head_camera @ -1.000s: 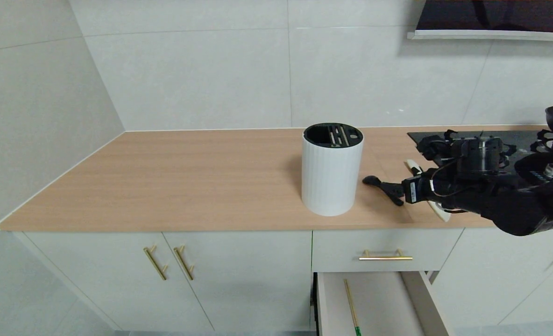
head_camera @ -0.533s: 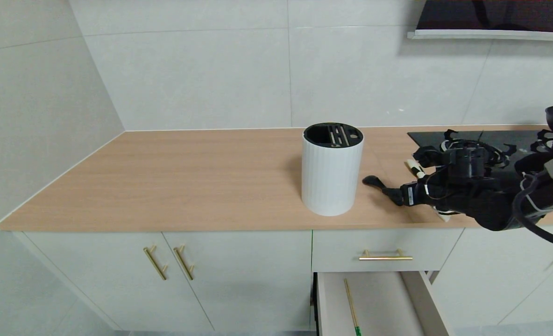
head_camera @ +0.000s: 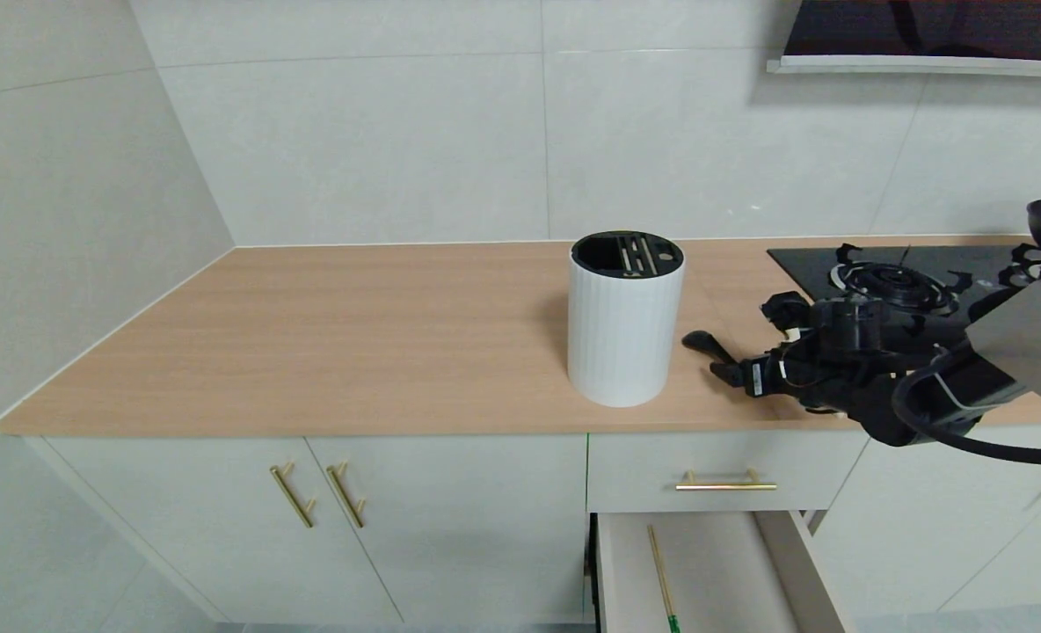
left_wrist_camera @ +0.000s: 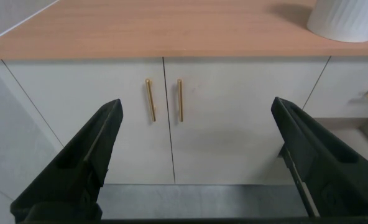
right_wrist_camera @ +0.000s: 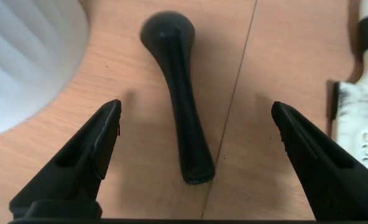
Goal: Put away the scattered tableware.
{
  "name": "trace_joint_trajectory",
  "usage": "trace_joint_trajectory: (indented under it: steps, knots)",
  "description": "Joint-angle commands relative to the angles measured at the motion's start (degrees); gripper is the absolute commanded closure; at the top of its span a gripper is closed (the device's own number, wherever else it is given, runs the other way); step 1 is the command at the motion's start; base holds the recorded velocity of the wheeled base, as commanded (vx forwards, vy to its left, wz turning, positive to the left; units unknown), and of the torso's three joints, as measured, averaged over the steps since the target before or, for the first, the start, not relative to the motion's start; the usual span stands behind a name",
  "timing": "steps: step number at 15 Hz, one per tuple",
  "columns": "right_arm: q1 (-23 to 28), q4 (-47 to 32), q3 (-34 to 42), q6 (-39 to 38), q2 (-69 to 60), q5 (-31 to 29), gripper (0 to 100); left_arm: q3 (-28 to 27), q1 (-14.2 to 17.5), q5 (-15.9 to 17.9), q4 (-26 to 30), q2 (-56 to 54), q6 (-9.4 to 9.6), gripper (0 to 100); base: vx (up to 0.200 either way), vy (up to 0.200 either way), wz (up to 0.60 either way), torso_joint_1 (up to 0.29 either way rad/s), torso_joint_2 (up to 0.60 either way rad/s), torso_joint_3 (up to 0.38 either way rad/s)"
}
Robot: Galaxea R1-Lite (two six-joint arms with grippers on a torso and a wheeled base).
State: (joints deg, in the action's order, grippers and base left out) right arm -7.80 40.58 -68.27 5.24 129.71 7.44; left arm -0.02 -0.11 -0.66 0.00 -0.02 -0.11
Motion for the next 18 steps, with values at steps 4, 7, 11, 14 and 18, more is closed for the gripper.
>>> trace_joint_trajectory:
  steps: [4, 7, 11, 14, 18]
  knots:
    - [-0.20, 0.02, -0.55, 0.03, 1.42, -0.05, 0, 0.02, 0.02, -0.04, 0.00, 0.02, -0.07, 0, 0.000, 0.000, 0.00, 0.000, 0.00, 0.000]
    - [-0.20, 0.02, -0.55, 0.03, 1.69, 0.03, 100, 0.02, 0.02, -0.04, 0.00, 0.02, 0.02, 0, 0.000, 0.000, 0.00, 0.000, 0.00, 0.000]
    - [-0.20, 0.02, -0.46, 0.03, 1.69, 0.03, 100, 0.02, 0.02, -0.04, 0.00, 0.02, 0.02, 0, 0.000, 0.000, 0.00, 0.000, 0.00, 0.000]
    - [-0.20, 0.02, -0.20, -0.06, 0.63, -0.05, 100, 0.02, 0.02, -0.04, 0.00, 0.02, -0.07, 0, 0.000, 0.000, 0.00, 0.000, 0.00, 0.000]
    - [-0.37, -0.59, 0.06, -0.23, -2.09, -1.99, 100, 0.02, 0.02, -0.04, 0.00, 0.02, 0.02, 0, 0.000, 0.000, 0.00, 0.000, 0.00, 0.000]
